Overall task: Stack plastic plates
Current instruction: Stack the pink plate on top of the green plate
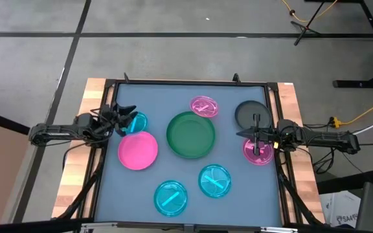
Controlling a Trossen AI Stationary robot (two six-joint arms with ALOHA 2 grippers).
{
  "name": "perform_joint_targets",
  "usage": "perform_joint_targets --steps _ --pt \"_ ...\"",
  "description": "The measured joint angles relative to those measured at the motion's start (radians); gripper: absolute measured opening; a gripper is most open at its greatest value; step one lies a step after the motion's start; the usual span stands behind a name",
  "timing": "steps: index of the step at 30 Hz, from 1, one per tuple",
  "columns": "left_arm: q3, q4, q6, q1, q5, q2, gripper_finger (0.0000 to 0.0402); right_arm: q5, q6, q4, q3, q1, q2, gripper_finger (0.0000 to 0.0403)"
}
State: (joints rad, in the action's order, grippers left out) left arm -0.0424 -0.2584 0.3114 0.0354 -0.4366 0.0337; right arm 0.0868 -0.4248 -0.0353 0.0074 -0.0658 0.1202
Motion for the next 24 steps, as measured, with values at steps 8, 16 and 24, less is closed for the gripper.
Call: perform_joint_targets --steps 8,16,24 --pt "-0.181 0.066 -0.006 -0.011 -0.020 0.209 0.0189 0.000 0.000 0.000 0.000 0.000 0.000 0.0002" --pt "-0.469 0.443 0.024 -0.011 -0.042 0.462 0.0188 0.000 0.000 0.002 0.000 0.000 0.000 0.0002" --pt "-0.659 0.674 0.026 -0.010 0.089 0.681 0.0188 -0.003 0.000 0.004 0.000 0.000 0.000 0.0002"
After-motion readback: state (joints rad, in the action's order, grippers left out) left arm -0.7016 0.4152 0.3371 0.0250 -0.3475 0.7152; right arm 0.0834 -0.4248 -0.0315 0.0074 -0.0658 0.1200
